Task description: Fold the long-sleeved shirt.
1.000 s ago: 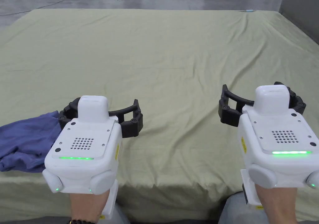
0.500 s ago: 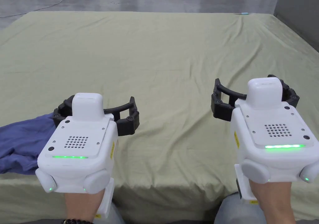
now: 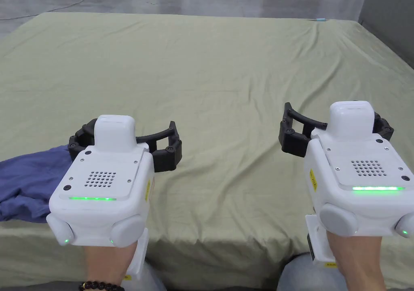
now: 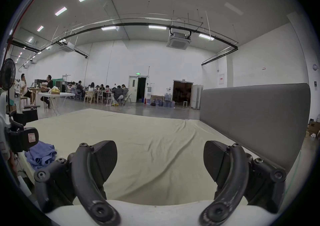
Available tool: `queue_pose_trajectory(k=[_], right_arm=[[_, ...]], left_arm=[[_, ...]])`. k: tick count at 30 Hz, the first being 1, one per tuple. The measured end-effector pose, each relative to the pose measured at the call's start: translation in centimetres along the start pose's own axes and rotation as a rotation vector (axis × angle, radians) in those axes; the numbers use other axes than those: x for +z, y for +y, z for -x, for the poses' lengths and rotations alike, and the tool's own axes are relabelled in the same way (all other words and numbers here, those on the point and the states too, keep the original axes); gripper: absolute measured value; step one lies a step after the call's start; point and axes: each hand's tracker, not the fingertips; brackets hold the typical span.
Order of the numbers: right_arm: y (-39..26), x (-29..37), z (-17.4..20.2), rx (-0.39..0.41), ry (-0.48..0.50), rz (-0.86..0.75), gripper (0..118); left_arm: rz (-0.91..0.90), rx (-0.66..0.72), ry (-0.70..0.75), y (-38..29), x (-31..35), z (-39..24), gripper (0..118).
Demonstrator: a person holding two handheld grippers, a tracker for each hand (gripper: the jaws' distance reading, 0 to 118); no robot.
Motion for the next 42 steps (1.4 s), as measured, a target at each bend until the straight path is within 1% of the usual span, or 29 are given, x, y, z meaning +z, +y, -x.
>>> queue_pose_trajectory(k=[5,9,22,26,32,42], right_arm=[[0.36,0.18,-0.19,-0.010,-0.001,-0.007,102],[0.43,0.17,-0.28,0.000,-0.003,-0.009,102],[0.65,0.17,-0.27,-0.005,0.003,-0.002,102],[0.60,0.16,-0.20,0.007,0.004,-0.002,102],[0.35,0.03,-0.25,0.009,-0.023,-0.004,102],[-0.15,0.16,-0.25,0.012,-0.026,0.008,102]], left_arm=[[0.005,0.004,-0.008,-0.12,0.17,0.09,118],[0.013,0.007,-0.021,-0.16,0.21,0.09,118],[0.018,0.002,-0.012,0.05,0.09,0.07,118],[0.032,0.035,-0.027,0.09,0.07,0.50,118],[0.022,0.039,-0.022,0.11,0.22,0.69,118],[0.026,0.038,-0.020,-0.44,0.66,0.47,118]])
